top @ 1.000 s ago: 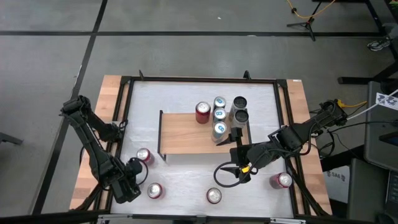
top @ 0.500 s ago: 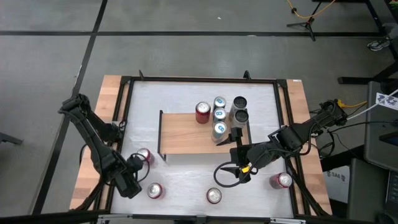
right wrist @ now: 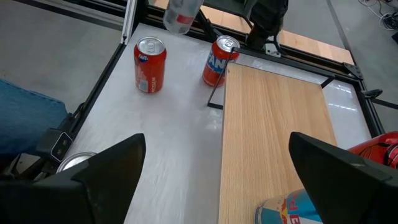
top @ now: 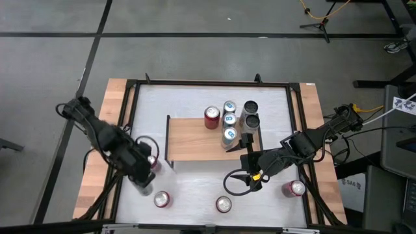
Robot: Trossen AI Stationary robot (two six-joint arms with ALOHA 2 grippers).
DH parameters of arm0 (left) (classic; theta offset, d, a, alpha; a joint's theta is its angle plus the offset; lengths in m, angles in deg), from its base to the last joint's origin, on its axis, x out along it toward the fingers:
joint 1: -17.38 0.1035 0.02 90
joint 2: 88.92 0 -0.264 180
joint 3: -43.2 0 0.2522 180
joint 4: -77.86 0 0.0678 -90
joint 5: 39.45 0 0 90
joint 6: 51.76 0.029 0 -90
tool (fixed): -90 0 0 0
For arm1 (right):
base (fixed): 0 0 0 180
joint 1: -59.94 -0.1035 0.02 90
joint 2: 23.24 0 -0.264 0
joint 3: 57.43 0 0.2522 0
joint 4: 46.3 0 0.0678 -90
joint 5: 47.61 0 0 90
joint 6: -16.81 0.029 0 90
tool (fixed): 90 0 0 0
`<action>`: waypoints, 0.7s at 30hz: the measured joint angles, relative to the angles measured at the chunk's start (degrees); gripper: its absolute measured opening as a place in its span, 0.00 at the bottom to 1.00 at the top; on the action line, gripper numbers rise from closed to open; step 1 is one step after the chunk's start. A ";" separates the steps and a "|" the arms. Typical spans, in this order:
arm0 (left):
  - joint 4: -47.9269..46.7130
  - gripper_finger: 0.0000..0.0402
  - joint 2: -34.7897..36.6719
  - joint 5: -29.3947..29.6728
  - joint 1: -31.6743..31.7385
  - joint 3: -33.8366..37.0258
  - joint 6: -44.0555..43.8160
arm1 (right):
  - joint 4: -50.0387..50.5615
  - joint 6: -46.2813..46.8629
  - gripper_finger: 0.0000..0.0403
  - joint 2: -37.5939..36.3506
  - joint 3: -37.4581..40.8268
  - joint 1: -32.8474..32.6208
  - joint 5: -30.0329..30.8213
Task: Place canned beverage on shelf
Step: Put the white-pink soda can on the shelf aligned with the other white-pink soda cans
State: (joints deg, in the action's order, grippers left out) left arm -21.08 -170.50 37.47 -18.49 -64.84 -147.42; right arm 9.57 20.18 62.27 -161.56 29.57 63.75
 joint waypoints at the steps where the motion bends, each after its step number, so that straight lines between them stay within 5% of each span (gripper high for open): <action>1: -0.11 0.61 0.00 -0.10 1.32 -1.43 -0.36 | 0.00 0.01 0.96 0.00 0.02 0.01 -0.02; 7: 0.39 0.62 0.00 0.50 9.69 -7.28 -1.77 | 0.00 -0.01 0.96 0.00 0.01 0.00 -0.01; 21: 3.64 0.62 0.00 -1.51 28.71 -7.89 0.26 | 0.00 -0.01 0.96 0.00 0.01 0.00 -0.01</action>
State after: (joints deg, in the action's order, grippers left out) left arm -17.43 -170.50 35.96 10.22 -72.73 -147.16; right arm 9.57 20.16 62.27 -161.55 29.58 63.74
